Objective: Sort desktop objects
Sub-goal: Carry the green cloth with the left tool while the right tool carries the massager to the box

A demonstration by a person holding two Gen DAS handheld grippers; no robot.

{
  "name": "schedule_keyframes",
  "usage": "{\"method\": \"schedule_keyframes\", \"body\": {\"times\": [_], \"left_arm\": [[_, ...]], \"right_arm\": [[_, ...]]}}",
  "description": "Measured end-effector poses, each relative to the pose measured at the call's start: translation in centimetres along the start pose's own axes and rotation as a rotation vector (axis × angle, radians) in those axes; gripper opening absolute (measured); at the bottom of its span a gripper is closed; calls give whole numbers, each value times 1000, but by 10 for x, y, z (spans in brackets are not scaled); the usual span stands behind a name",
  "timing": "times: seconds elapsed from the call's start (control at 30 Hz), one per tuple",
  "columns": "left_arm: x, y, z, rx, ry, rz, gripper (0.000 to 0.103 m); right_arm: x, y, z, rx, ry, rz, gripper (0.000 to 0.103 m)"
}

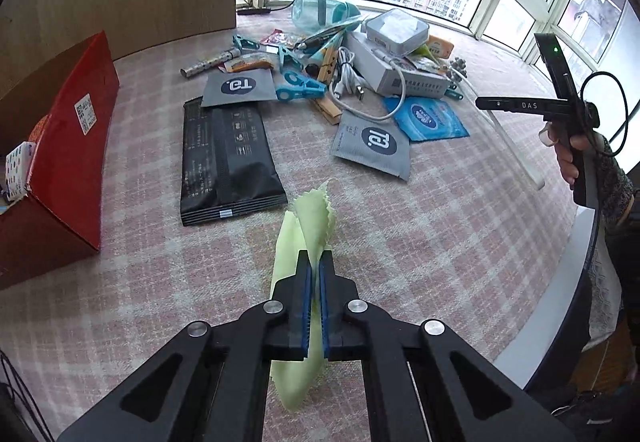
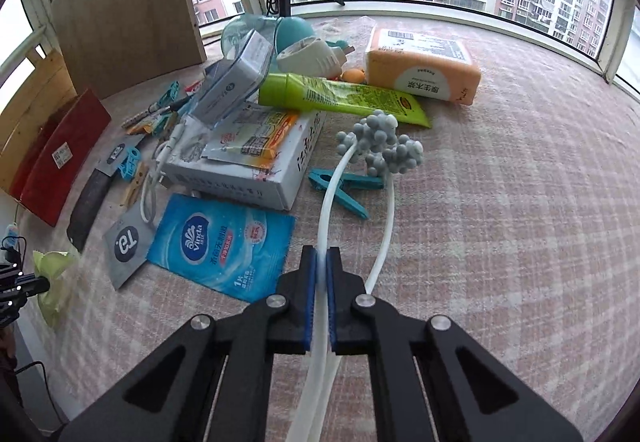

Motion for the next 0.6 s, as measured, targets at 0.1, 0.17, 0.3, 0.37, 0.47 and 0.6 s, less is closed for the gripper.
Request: {"method": "schedule_keyframes", "body": {"times": [0.1, 0.17, 0.3, 0.37, 0.47, 0.6], "left_arm": [[6, 2, 8, -5, -23, 5, 3], [9, 4, 14, -9, -36, 13, 3], [14, 9, 25, -15, -62, 30, 3], [16, 12, 31, -18, -75, 38, 3], [23, 24, 43, -1, -99, 53, 3], [29, 48, 61, 27, -122, 74, 3]], "right_arm": [[4, -2, 14, 29, -30, -33, 5], [6, -1, 24, 46, -50, -48, 5], [12, 12, 39, 87, -84, -51, 5], [12, 23, 50, 97, -104, -33, 5], [15, 44, 67, 119, -134, -5, 5], [25, 86, 86, 168, -164, 46, 5]]}}
Point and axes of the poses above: each gripper's, at about its wrist camera, not at the fingertips, and z roughly against the way its jaws point, y to its left, x to its top, the point moved 8 cm from there along -z, roughly the way its jaws point
